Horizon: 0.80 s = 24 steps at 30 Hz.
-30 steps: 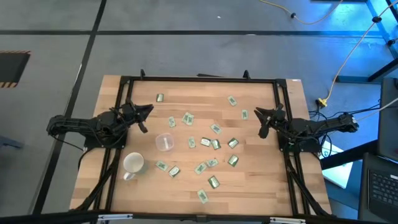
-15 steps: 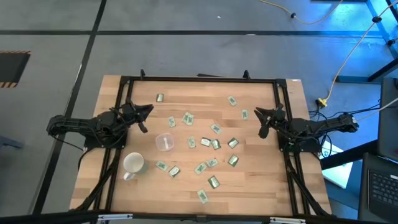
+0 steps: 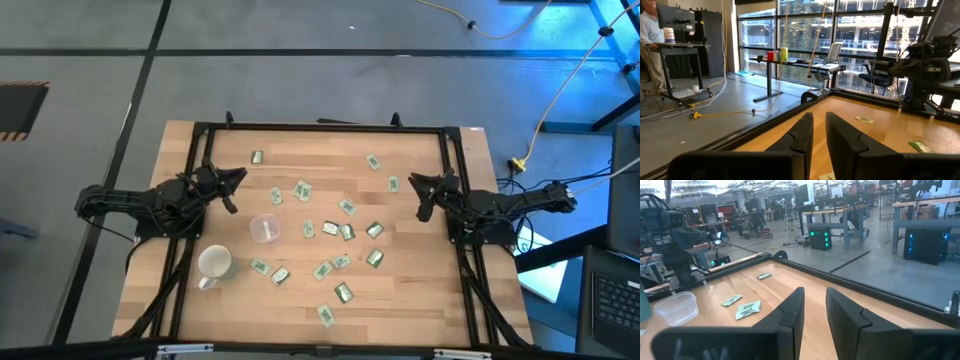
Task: Pick and place Stevia / Truvia into bins
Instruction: Put the green stevia packet into the transparent container
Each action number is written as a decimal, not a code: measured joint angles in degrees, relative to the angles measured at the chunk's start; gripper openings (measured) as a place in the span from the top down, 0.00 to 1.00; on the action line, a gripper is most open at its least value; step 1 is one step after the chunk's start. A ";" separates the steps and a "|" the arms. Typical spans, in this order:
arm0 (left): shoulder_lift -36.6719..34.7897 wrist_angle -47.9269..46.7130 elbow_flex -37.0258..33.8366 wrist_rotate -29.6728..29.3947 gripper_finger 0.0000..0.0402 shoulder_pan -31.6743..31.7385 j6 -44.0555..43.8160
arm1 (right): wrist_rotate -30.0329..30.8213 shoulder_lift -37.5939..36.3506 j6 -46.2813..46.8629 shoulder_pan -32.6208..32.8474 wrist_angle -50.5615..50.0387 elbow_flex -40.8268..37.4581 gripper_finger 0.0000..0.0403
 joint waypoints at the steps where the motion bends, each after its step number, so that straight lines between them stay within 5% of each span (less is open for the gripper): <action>1: 0.00 0.00 0.00 -0.19 0.88 -0.02 0.81 | 0.00 0.00 0.01 0.00 0.02 0.00 0.79; 7: 0.00 -0.01 0.02 1.69 0.87 0.00 1.92 | -0.11 0.00 -0.01 -0.01 0.01 0.01 0.79; 14: 0.00 0.00 0.02 13.83 0.73 -0.02 -0.61 | -0.11 0.00 -0.02 0.00 0.00 0.00 0.79; 24: 8.94 -0.59 2.22 13.00 0.67 0.15 -8.91 | -0.11 0.02 -0.03 -0.01 0.00 0.01 0.79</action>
